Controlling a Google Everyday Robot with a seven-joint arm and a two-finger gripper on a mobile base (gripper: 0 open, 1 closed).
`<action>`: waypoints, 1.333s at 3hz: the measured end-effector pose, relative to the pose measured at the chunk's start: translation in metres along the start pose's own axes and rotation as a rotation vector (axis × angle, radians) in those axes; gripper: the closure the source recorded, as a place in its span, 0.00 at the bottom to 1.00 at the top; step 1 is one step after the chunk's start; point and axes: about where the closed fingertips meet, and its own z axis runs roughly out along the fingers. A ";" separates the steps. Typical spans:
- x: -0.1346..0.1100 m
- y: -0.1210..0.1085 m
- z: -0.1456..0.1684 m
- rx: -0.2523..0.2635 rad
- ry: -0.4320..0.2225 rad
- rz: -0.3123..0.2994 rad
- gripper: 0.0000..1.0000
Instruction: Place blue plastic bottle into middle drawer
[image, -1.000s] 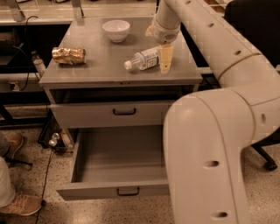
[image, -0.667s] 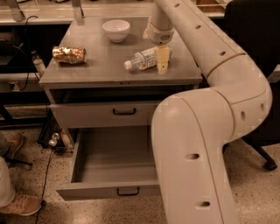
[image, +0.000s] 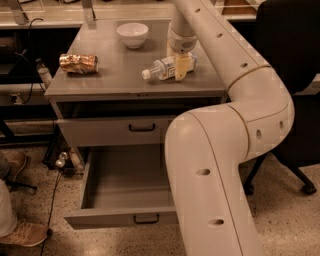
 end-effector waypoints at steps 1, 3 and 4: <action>0.008 0.002 -0.005 0.007 -0.023 0.041 0.61; 0.032 0.039 -0.069 0.027 -0.166 0.176 1.00; 0.030 0.074 -0.104 -0.023 -0.190 0.218 1.00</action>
Offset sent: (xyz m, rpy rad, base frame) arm -0.0482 -0.0634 0.0596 0.2346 0.0363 -0.1347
